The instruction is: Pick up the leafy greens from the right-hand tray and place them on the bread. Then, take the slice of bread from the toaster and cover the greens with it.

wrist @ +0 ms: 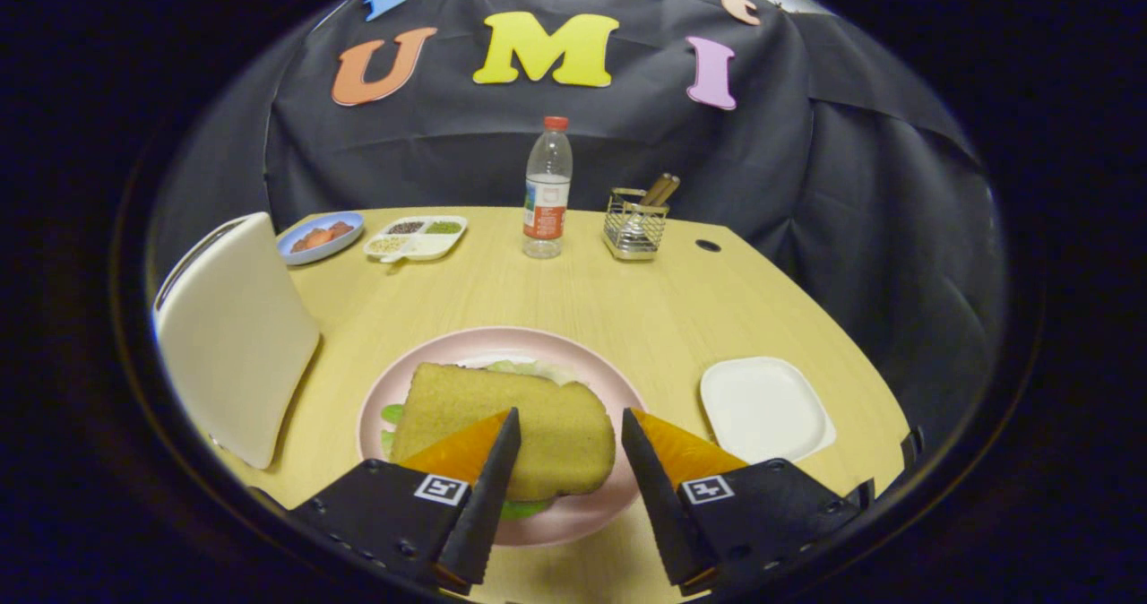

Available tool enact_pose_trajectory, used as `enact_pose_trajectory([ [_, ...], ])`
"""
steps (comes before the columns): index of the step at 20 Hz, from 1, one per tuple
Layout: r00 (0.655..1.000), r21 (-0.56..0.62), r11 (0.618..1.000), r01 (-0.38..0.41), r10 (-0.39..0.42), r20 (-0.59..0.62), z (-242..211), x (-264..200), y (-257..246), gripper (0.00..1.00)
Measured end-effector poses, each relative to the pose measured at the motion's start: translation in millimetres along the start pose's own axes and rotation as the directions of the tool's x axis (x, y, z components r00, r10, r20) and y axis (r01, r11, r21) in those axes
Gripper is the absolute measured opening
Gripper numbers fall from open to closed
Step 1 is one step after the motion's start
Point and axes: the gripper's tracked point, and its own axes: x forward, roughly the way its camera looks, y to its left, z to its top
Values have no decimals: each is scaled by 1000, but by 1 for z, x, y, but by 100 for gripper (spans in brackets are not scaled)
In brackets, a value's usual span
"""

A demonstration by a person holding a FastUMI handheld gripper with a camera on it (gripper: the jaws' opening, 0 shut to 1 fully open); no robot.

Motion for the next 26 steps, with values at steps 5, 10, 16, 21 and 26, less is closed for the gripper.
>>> enact_pose_trajectory([
  [5,998,-8,1000,-8,9,69,16,-26,0,94],
  [10,979,12,999,42,-44,201,50,-75,-22,96],
  [16,923,97,993,65,-97,373,99,-166,-54,96],
  [21,814,153,985,75,-149,561,137,-262,-77,95],
  [26,787,147,989,36,-118,605,139,-321,-75,95],
])
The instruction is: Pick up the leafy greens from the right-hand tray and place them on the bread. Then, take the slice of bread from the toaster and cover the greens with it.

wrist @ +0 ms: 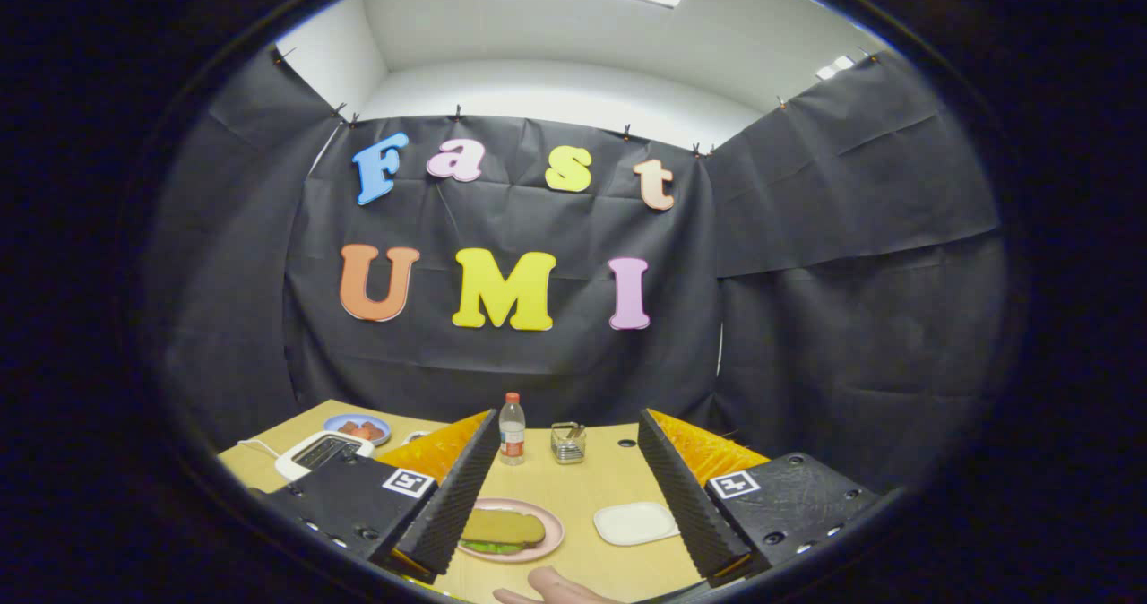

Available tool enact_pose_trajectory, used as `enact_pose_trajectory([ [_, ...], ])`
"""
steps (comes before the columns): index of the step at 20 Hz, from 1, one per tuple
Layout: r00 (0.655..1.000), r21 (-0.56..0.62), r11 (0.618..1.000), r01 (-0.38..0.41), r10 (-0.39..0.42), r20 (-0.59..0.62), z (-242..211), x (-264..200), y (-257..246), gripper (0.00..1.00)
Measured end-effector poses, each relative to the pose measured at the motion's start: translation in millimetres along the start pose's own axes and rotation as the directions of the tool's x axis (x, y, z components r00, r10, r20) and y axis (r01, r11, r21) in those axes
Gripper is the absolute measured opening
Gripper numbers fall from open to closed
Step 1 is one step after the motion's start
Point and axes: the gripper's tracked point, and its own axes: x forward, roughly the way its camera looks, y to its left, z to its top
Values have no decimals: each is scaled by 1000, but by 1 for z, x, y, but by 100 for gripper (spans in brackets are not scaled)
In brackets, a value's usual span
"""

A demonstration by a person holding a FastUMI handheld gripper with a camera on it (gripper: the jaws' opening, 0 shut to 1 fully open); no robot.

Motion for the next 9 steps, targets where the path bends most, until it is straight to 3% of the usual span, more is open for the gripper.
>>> enact_pose_trajectory([
  [5,996,-19,1000,0,1,85,26,-21,-3,95],
  [8,990,-48,995,-85,89,105,27,-26,16,95],
  [9,990,-60,995,-74,81,120,29,-24,10,95],
])
